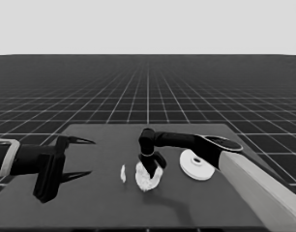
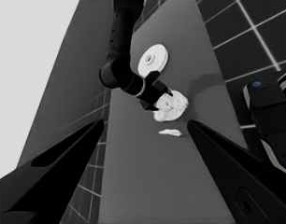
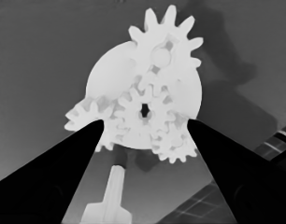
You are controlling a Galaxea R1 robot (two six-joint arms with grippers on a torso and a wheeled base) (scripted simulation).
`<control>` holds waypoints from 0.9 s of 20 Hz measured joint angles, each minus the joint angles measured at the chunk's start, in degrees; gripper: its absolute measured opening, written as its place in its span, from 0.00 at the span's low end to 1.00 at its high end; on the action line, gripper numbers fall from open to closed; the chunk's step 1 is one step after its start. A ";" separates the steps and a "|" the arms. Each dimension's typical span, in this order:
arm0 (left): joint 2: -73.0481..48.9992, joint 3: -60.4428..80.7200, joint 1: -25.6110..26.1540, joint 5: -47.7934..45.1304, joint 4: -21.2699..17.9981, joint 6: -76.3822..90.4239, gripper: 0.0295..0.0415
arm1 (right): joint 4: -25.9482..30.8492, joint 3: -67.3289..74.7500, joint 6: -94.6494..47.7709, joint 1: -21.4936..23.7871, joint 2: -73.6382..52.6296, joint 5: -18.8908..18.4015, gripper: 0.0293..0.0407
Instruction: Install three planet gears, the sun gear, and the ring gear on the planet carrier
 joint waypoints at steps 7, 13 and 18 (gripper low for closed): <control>0.00 0.00 0.00 0.00 0.00 0.00 0.75 | 6.59 4.07 -55.92 7.77 -0.86 -2.07 0.81; 0.00 0.00 0.00 0.00 0.00 0.00 0.75 | -17.54 61.32 -106.20 -9.56 -56.19 14.45 0.84; 0.00 0.00 0.00 0.00 0.00 0.00 0.75 | -23.40 76.98 -118.34 -13.71 -74.75 18.45 0.81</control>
